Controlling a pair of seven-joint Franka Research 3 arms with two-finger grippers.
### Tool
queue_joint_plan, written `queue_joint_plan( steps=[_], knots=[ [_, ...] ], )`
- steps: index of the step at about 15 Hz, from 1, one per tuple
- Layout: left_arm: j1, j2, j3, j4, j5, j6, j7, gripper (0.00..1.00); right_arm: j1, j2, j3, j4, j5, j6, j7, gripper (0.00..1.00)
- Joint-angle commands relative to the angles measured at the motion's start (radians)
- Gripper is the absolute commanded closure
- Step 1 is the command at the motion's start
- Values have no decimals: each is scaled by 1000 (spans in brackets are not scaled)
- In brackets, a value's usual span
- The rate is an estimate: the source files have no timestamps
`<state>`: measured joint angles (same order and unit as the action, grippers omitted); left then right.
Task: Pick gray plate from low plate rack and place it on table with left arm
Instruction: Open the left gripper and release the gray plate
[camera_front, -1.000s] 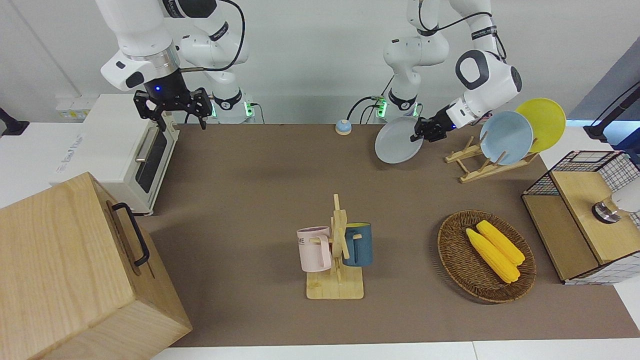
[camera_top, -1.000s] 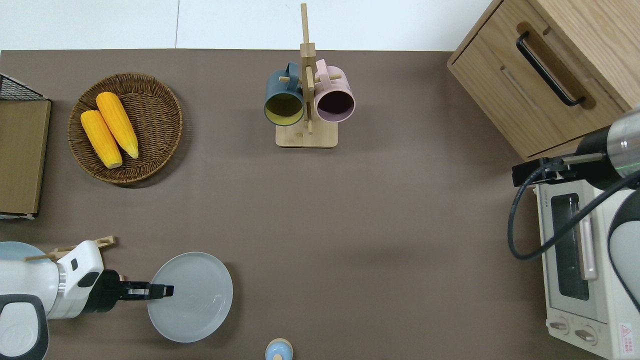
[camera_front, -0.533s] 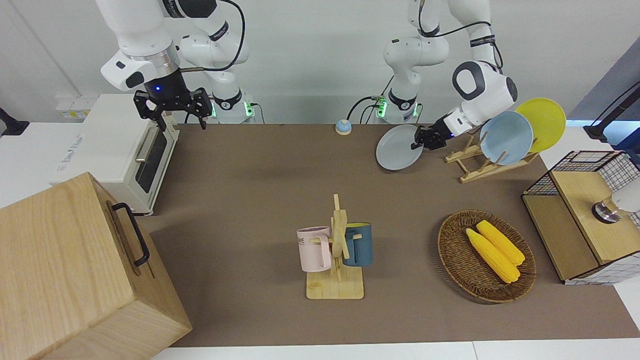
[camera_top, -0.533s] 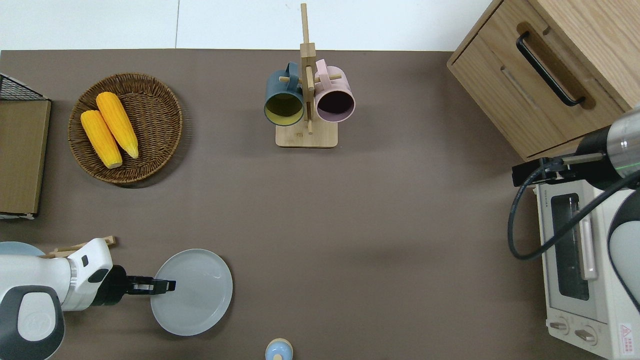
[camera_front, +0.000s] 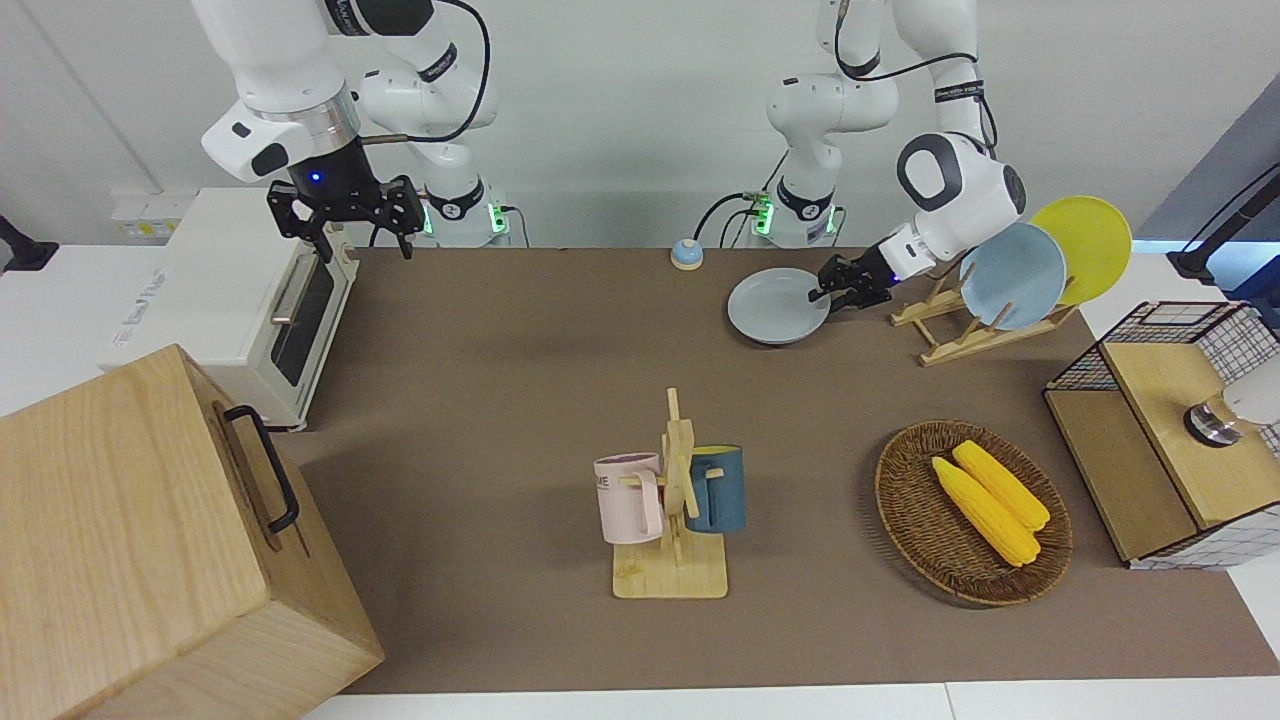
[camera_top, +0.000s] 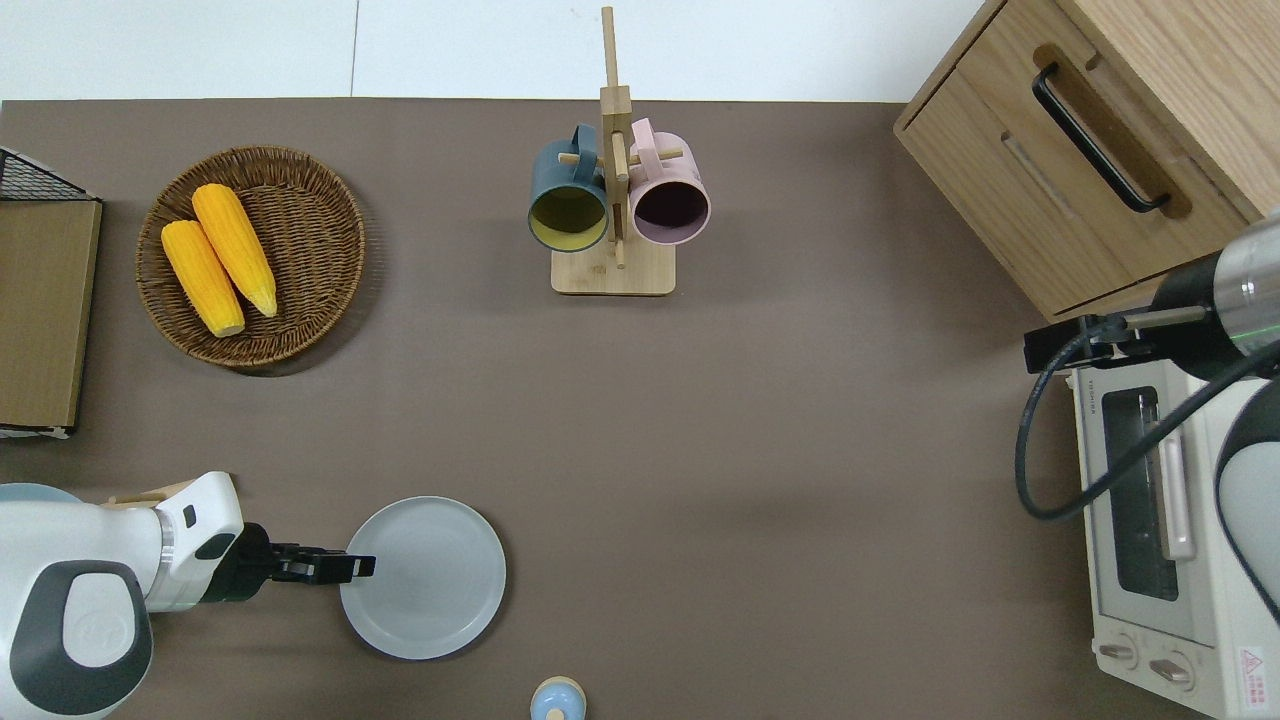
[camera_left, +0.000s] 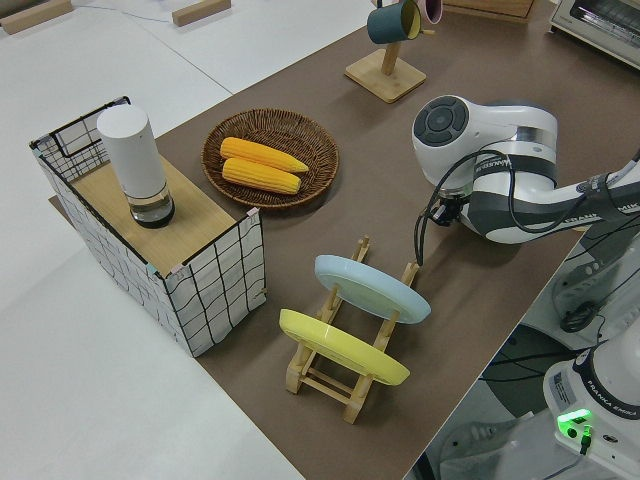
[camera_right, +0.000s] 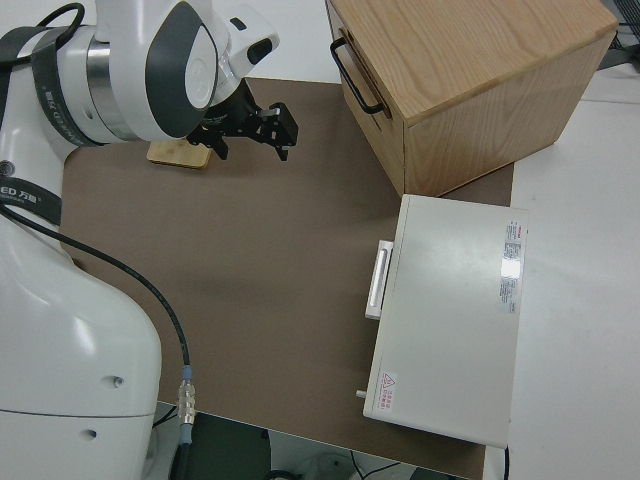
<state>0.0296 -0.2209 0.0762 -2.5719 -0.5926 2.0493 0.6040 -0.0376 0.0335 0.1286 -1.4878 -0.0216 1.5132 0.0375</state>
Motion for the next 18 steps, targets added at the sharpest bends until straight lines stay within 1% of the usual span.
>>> queue_joint_plan(
  steps=[1, 4, 8, 10, 12, 15, 18],
  knots=[
    [-19, -24, 0, -2, 0, 23, 5, 2, -22, 9, 20, 21, -3, -16, 13, 17],
    [-17, -44, -15, 13, 37, 22, -16, 2, -22, 9, 20, 20, -3, -16, 13, 17],
    [-17, -87, -56, 90, 170, -20, -173, 2, -22, 9, 20, 21, -3, -16, 13, 17],
    [-17, -95, -70, 163, 221, -96, -248, 0, -22, 9, 20, 20, -3, -16, 13, 17],
    [-17, -94, -73, 258, 299, -184, -330, 2, -22, 9, 20, 21, -3, -16, 13, 17],
    [-17, -95, -73, 390, 379, -312, -363, 2, -22, 9, 20, 20, -3, -16, 13, 17],
    [-17, -95, -72, 502, 431, -411, -409, 0, -22, 9, 20, 20, -3, -16, 13, 17]
  ],
)
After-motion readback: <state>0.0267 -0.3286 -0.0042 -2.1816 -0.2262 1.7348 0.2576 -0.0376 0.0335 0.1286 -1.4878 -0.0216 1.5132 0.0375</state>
